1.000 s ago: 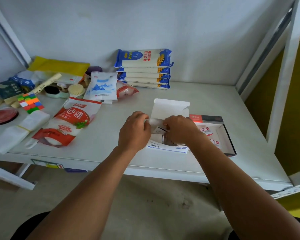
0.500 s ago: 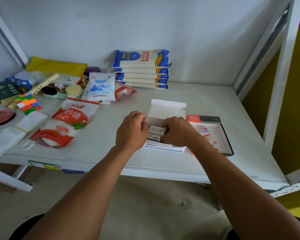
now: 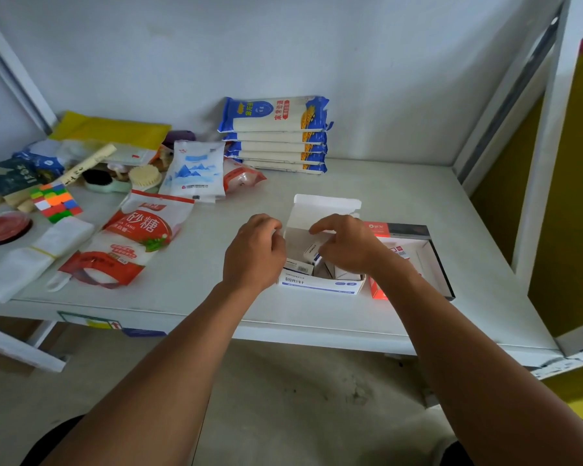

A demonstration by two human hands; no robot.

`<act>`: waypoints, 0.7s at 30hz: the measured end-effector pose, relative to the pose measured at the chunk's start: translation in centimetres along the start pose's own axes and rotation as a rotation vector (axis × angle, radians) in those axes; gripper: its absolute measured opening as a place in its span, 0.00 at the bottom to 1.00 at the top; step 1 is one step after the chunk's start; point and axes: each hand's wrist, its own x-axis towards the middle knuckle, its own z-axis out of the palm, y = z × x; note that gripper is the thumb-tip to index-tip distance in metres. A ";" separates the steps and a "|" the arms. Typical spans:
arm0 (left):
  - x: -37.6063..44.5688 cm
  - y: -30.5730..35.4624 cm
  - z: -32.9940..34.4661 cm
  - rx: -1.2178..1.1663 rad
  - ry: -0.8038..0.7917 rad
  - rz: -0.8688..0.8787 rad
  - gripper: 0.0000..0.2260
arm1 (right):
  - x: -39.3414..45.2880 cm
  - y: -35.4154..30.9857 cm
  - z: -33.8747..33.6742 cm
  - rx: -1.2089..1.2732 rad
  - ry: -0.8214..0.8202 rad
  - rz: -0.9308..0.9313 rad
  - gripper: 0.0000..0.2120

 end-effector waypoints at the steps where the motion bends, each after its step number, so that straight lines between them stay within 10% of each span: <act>1: 0.0 0.0 0.0 0.003 -0.001 -0.003 0.09 | 0.0 0.0 -0.1 -0.039 -0.042 -0.029 0.23; 21: 0.5 0.2 0.1 -0.017 0.032 -0.003 0.09 | 0.3 -2.8 1.6 -0.160 -0.009 -0.057 0.12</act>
